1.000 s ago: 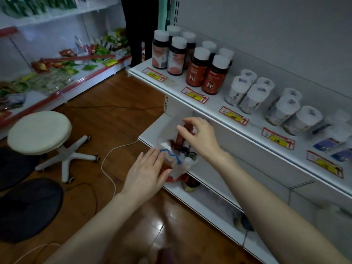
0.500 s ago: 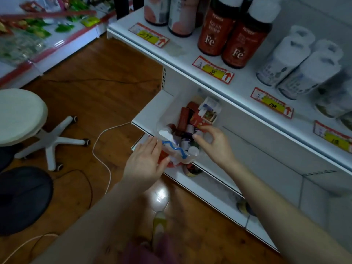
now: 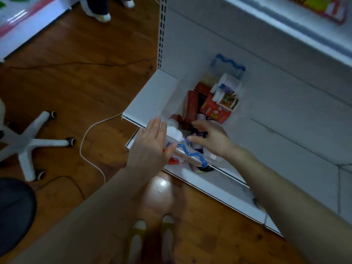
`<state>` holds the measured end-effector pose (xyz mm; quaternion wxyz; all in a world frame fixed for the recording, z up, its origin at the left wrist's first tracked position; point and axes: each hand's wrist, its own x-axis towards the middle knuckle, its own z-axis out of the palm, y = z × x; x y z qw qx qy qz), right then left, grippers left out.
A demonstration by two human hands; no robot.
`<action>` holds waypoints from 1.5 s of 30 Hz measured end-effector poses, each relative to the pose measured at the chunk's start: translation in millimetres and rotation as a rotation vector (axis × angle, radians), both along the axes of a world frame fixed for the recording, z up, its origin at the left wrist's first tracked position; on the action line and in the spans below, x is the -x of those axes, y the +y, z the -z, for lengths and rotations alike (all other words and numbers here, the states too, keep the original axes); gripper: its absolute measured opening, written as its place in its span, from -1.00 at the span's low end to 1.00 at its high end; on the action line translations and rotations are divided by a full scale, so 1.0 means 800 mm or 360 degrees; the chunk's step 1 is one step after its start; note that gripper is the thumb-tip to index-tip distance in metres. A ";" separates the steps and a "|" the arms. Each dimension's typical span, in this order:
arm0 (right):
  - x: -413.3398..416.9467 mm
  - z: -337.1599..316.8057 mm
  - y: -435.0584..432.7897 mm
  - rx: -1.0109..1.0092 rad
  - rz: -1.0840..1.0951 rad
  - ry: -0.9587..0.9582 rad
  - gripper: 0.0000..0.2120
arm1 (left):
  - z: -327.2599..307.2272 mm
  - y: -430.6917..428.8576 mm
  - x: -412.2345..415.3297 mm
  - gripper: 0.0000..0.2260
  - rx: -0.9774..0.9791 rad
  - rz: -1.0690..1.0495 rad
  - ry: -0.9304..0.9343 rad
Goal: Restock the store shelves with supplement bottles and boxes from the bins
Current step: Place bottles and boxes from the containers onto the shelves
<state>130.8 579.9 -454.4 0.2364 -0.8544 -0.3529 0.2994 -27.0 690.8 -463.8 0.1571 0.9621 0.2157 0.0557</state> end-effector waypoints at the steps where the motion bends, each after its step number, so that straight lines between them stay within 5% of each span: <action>1: -0.002 0.007 0.006 0.0055 -0.0058 0.0041 -0.45 | 0.006 0.002 -0.002 -0.46 0.0003 0.0006 -0.0012; 12: -0.002 0.055 0.048 0.0142 -0.0321 0.0191 -0.53 | 0.017 0.004 -0.003 -0.33 0.0031 -0.0026 0.0042; 19: -0.014 0.009 0.016 -0.0204 0.0264 0.0191 -0.62 | 0.003 0.008 -0.008 -0.39 0.0065 -0.0001 -0.0045; 27: -0.042 -0.055 -0.053 -0.0602 0.0896 -0.0303 -0.71 | -0.006 0.003 -0.041 -0.49 0.0080 0.0233 -0.0240; 40: -0.035 -0.052 -0.117 -0.0824 0.1111 -0.0262 -0.70 | 0.027 -0.013 -0.208 -0.55 0.0444 0.0359 -0.0097; 45: -0.036 -0.043 -0.126 -0.0896 0.1146 -0.0239 -0.69 | 0.056 -0.018 -0.253 -0.39 0.0297 0.0374 -0.0104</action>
